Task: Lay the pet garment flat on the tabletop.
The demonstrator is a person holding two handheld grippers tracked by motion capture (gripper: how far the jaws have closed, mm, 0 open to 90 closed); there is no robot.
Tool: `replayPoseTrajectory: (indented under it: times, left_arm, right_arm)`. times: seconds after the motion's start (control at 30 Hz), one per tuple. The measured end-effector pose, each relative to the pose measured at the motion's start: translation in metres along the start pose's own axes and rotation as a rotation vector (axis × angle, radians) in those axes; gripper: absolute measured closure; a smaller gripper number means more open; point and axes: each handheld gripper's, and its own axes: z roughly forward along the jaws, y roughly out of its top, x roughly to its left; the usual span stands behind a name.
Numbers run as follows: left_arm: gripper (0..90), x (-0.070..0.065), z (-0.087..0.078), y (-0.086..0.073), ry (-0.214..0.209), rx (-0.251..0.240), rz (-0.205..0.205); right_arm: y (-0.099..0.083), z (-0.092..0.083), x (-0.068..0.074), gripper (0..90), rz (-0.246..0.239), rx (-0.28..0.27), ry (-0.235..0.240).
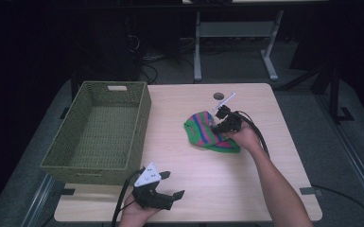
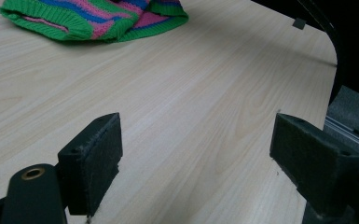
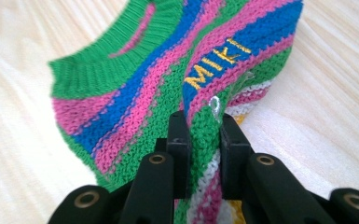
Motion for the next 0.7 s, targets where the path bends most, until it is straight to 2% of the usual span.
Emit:
replayPoseTrajectory:
  times: [0.1,0.27,0.33,0.47,0.7]
  left_arm:
    - [16.5,0.001,0.000,0.000,0.001,-0.002,0.004]
    - [16.5,0.001,-0.001,0.000,-0.001,-0.005,0.002]
    - [16.5,0.001,-0.001,0.000,0.001,-0.002,0.005]
    - [16.5,0.001,-0.001,-0.001,-0.001,-0.002,-0.002]
    - [16.5,0.002,-0.001,0.000,-0.012,-0.012,-0.020]
  right_arm:
    - [0.002,-0.007,0.003,78.0,-0.016,-0.012,0.003]
    - [0.003,-0.018,0.006,78.3,-0.011,-0.049,0.038]
    - [0.005,-0.023,0.008,78.5,-0.018,-0.055,0.038]
    - [0.006,-0.032,0.008,78.7,0.008,-0.095,0.061]
    - [0.004,-0.050,0.008,78.8,0.018,-0.141,0.083]
